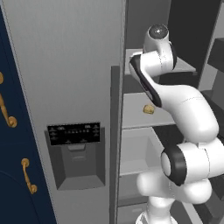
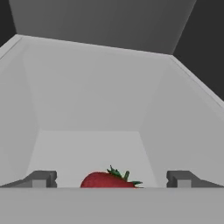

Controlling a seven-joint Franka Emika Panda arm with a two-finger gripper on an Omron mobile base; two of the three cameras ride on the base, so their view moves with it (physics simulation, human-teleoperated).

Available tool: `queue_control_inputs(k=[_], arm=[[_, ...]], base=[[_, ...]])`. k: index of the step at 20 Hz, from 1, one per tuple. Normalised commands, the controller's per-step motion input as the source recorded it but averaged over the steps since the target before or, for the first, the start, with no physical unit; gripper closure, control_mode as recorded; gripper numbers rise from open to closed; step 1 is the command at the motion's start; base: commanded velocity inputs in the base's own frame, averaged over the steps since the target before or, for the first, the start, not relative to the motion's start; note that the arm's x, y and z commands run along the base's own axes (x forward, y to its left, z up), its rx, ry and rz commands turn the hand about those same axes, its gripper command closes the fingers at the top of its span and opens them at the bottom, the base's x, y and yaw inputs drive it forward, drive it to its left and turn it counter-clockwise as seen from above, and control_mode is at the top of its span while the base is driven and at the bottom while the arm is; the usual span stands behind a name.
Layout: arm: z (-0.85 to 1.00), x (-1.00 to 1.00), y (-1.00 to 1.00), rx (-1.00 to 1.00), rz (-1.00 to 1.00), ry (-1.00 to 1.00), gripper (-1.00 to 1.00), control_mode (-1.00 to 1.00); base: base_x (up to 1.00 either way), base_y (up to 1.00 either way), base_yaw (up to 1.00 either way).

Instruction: Take the strawberry from the fridge and place it on top of the pancake, located on the dining counter.

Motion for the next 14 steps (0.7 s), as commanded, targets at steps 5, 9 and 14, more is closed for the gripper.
queue_control_inputs(k=[5, 9, 14], arm=[[-0.06, 0.05, -0.01, 0.01, 0.00, 0.00, -1.00, -1.00], [-0.14, -0.01, 0.00, 0.00, 0.00, 0.00, -1.00, -1.00], [-0.22, 0.00, 0.00, 0.00, 0.00, 0.00, 1.00, -1.00]], base=[[0.00, 0.00, 0.00], [0.00, 0.00, 0.00], [0.00, 0.00, 0.00]])
